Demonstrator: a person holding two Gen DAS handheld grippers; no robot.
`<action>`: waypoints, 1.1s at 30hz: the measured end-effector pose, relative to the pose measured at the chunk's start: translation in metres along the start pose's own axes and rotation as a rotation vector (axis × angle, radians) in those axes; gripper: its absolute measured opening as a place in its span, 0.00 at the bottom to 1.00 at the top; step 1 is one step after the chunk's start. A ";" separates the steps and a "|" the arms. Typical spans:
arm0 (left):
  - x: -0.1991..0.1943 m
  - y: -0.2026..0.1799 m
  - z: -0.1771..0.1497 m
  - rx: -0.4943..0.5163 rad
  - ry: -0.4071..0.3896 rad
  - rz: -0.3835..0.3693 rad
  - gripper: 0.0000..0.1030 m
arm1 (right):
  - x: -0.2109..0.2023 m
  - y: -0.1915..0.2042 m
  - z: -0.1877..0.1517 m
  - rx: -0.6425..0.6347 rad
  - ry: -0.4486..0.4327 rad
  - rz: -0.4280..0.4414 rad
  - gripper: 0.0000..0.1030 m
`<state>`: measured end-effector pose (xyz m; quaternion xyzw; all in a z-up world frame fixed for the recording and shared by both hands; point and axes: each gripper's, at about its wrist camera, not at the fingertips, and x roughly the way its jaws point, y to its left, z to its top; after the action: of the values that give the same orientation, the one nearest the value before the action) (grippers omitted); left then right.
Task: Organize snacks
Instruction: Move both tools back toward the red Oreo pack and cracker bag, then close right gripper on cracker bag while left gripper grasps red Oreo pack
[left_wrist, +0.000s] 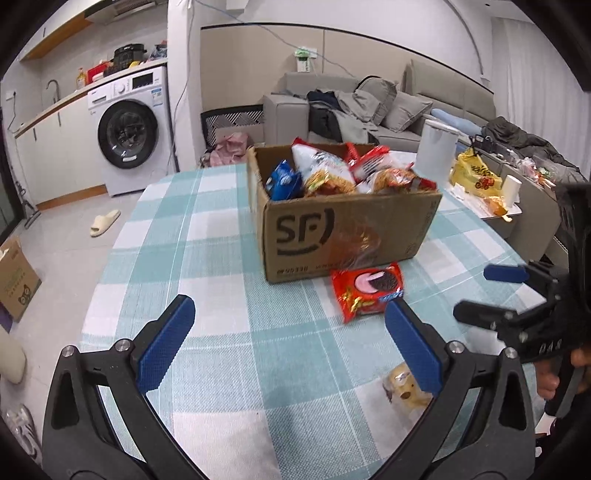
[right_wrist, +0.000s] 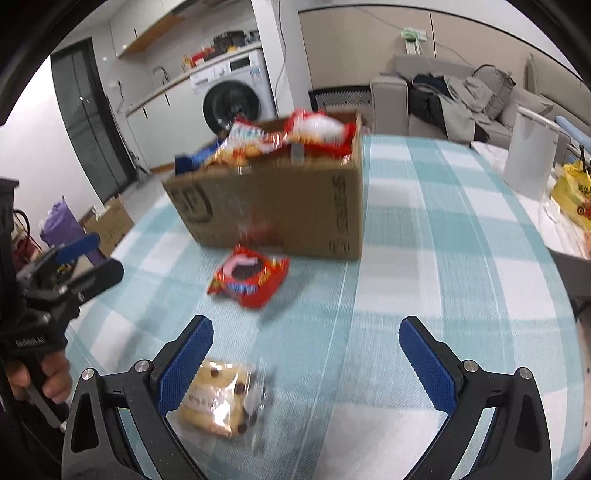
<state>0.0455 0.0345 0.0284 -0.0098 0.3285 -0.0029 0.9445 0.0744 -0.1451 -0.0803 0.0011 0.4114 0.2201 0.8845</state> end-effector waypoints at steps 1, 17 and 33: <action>0.001 0.001 -0.002 -0.005 0.002 0.001 1.00 | 0.003 0.001 -0.003 0.000 0.012 0.003 0.99; 0.008 0.009 -0.013 -0.039 0.030 0.009 1.00 | 0.033 0.057 -0.033 -0.133 0.146 0.073 0.99; 0.021 0.005 -0.021 -0.026 0.066 0.001 1.00 | 0.043 0.019 -0.025 -0.087 0.168 -0.014 0.99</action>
<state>0.0489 0.0390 -0.0007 -0.0216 0.3597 0.0017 0.9328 0.0733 -0.1158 -0.1252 -0.0586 0.4742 0.2310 0.8475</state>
